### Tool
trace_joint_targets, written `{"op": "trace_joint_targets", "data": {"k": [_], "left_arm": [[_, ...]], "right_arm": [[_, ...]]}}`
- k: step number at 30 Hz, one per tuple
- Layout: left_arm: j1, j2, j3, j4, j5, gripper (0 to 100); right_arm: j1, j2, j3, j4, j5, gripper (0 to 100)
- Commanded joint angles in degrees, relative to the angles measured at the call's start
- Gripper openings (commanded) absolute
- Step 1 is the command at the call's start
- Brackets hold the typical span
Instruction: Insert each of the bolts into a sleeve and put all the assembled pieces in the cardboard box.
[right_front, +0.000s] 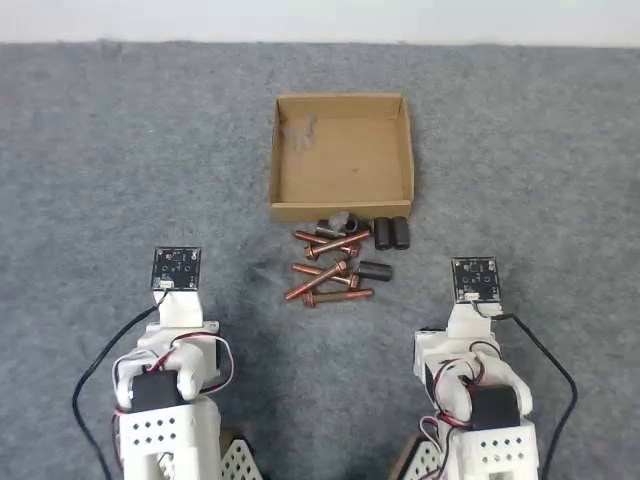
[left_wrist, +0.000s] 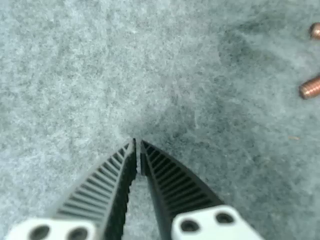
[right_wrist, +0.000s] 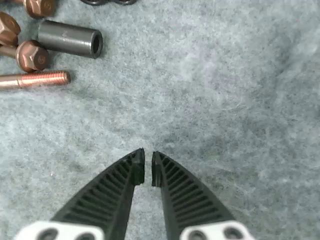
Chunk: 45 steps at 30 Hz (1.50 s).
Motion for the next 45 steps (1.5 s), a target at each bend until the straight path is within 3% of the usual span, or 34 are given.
{"op": "trace_joint_targets", "data": {"k": [1, 25, 30, 35, 45], "left_arm": [[0.2, -0.8, -3.6, 0.2, 0.6, 1], [0.5, -0.8, -3.6, -0.2, 0.5, 1], [0.6, -0.8, -2.9, -10.3, 0.7, 1], [4.9, -0.8, -2.9, -17.2, 0.8, 1], [16.2, -0.8, -2.9, -21.1, 0.9, 1]], "right_arm": [[0.7, -0.9, 1.1, 0.1, 0.6, 1.1], [0.7, -0.9, 1.1, 0.1, 0.6, 1.1], [0.7, -0.9, 1.1, 0.1, 0.6, 1.1], [0.7, -0.9, 1.1, 0.1, 0.6, 1.1], [0.5, -0.9, 1.1, 0.1, 0.6, 1.0]]}}
